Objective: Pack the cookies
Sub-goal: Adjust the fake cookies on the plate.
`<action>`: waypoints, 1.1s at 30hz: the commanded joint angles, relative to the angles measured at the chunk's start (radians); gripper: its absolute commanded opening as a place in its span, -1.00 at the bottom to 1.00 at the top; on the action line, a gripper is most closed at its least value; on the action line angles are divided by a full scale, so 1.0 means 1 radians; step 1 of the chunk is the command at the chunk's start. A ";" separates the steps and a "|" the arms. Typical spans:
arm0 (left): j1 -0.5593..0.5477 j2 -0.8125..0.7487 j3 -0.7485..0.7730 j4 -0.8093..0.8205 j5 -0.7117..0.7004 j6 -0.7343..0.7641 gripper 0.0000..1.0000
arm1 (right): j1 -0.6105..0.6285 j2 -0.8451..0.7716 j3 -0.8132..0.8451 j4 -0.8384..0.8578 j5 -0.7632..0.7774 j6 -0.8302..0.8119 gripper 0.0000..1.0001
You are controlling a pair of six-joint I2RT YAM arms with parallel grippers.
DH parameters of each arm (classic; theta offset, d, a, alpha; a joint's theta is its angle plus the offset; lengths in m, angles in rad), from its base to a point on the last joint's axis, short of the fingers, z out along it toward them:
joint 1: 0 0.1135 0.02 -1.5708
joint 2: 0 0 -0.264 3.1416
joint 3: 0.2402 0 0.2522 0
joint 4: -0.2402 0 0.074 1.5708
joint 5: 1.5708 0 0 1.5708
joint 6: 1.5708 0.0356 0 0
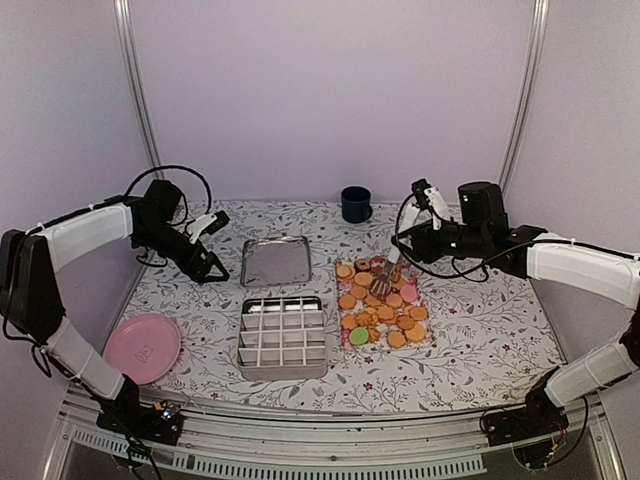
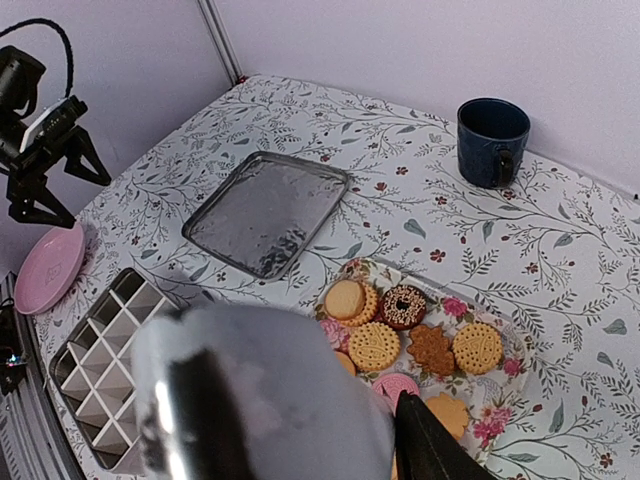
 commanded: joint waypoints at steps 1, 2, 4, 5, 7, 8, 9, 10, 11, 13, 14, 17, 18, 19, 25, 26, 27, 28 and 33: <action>0.009 -0.027 -0.026 0.046 0.006 -0.010 0.86 | 0.070 -0.034 -0.033 -0.027 0.055 -0.009 -0.07; 0.009 -0.032 -0.036 0.052 0.010 -0.012 0.87 | 0.079 -0.032 -0.039 -0.028 0.063 -0.007 -0.07; 0.009 -0.039 -0.049 0.060 0.011 -0.011 0.88 | 0.084 -0.029 -0.047 -0.026 0.070 -0.002 -0.08; 0.009 -0.041 -0.053 0.060 0.010 -0.011 0.88 | 0.085 -0.028 -0.049 -0.024 0.072 -0.001 -0.08; 0.009 -0.052 -0.059 0.061 0.003 -0.009 0.88 | 0.088 -0.028 -0.052 -0.021 0.077 0.002 -0.08; 0.009 -0.060 -0.065 0.059 0.002 -0.005 0.87 | 0.091 -0.029 -0.053 -0.022 0.085 0.002 -0.08; 0.009 -0.070 -0.070 0.059 -0.001 -0.001 0.88 | 0.094 -0.029 -0.055 -0.025 0.098 -0.001 -0.08; 0.008 -0.079 -0.074 0.059 -0.003 0.002 0.87 | 0.096 -0.031 -0.057 -0.029 0.109 -0.004 -0.08; 0.008 -0.089 -0.078 0.059 -0.005 0.005 0.87 | 0.096 -0.032 -0.060 -0.032 0.117 -0.009 -0.09; 0.009 -0.106 -0.085 0.059 -0.007 0.010 0.87 | 0.099 -0.036 -0.061 -0.041 0.134 -0.017 -0.09; 0.009 -0.110 -0.086 0.059 -0.007 0.013 0.88 | 0.101 -0.039 -0.062 -0.044 0.137 -0.021 -0.09; 0.009 -0.118 -0.092 0.059 -0.012 0.016 0.88 | 0.103 -0.042 -0.065 -0.040 0.130 -0.027 -0.10; 0.008 -0.118 -0.093 0.058 -0.014 0.016 0.88 | 0.103 -0.040 -0.066 -0.039 0.126 -0.026 -0.12; 0.009 -0.118 -0.094 0.057 -0.016 0.017 0.88 | 0.102 -0.039 -0.067 -0.036 0.120 -0.021 -0.15; 0.009 -0.122 -0.095 0.059 -0.017 0.019 0.87 | 0.111 -0.042 -0.075 -0.038 0.112 -0.003 -0.45; 0.009 -0.123 -0.094 0.060 -0.018 0.021 0.87 | 0.112 -0.046 -0.073 -0.042 0.114 -0.002 -0.49; 0.009 -0.124 -0.095 0.062 -0.020 0.021 0.87 | 0.111 -0.051 -0.069 -0.047 0.116 -0.002 -0.52; 0.009 -0.125 -0.095 0.064 -0.020 0.021 0.86 | 0.111 -0.055 -0.065 -0.053 0.118 -0.004 -0.55; 0.009 -0.124 -0.096 0.068 -0.018 0.023 0.86 | 0.114 -0.084 0.003 -0.098 0.132 -0.016 -0.73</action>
